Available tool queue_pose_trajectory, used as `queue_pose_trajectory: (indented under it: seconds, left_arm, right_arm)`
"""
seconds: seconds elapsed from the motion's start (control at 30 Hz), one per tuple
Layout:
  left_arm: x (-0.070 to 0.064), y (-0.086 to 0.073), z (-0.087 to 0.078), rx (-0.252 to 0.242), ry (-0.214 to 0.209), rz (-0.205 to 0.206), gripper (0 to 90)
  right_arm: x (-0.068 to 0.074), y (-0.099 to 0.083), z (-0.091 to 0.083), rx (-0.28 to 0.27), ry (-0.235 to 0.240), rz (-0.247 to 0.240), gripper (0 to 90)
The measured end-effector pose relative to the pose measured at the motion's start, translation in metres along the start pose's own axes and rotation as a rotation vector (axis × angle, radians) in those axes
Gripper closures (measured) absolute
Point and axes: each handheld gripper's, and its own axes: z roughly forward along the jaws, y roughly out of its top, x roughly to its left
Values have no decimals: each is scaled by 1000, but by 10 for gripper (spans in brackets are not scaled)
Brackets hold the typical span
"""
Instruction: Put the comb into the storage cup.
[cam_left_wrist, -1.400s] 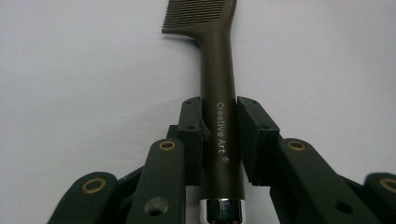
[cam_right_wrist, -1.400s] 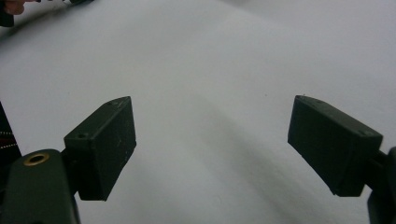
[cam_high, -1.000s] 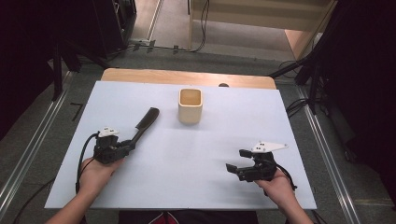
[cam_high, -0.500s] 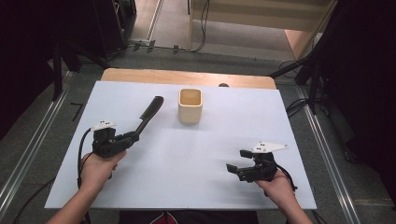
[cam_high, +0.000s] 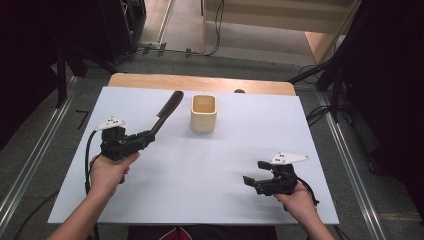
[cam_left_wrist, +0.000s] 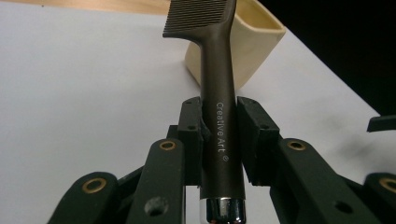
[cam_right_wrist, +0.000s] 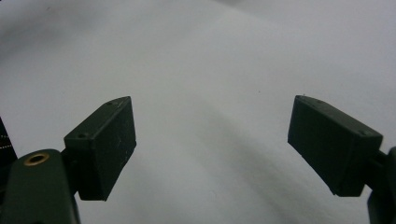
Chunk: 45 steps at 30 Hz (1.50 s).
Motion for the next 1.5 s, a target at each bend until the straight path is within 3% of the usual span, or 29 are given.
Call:
queue_pose_trajectory:
  seconds: [0.1,0.23,0.83,0.93,1.07,1.27,1.4,1.5]
  left_arm:
    - [-5,6,1,-5,-12,8,734]
    - [-9,12,6,-8,-47,-13,734]
    - [-50,33,43,0,-150,32,734]
    - [-56,34,50,6,-166,36,734]
    - [-64,33,59,6,-190,44,734]
    - [-74,32,75,11,-219,41,734]
    - [-81,31,81,4,-243,38,734]
    - [-86,28,84,0,-247,40,734]
  right_arm:
    - [-1,-1,-1,0,-1,0,136]
    - [-1,-1,-1,-4,-2,4,136]
    - [-2,-6,-8,-7,-26,27,136]
    - [-1,-7,-9,-8,-32,30,136]
    - [2,-7,-10,-21,-78,13,136]
    - [5,-6,-10,-19,-72,14,136]
    - [4,-5,-11,-21,-71,21,135]
    - [4,-4,-12,-28,-88,62,135]
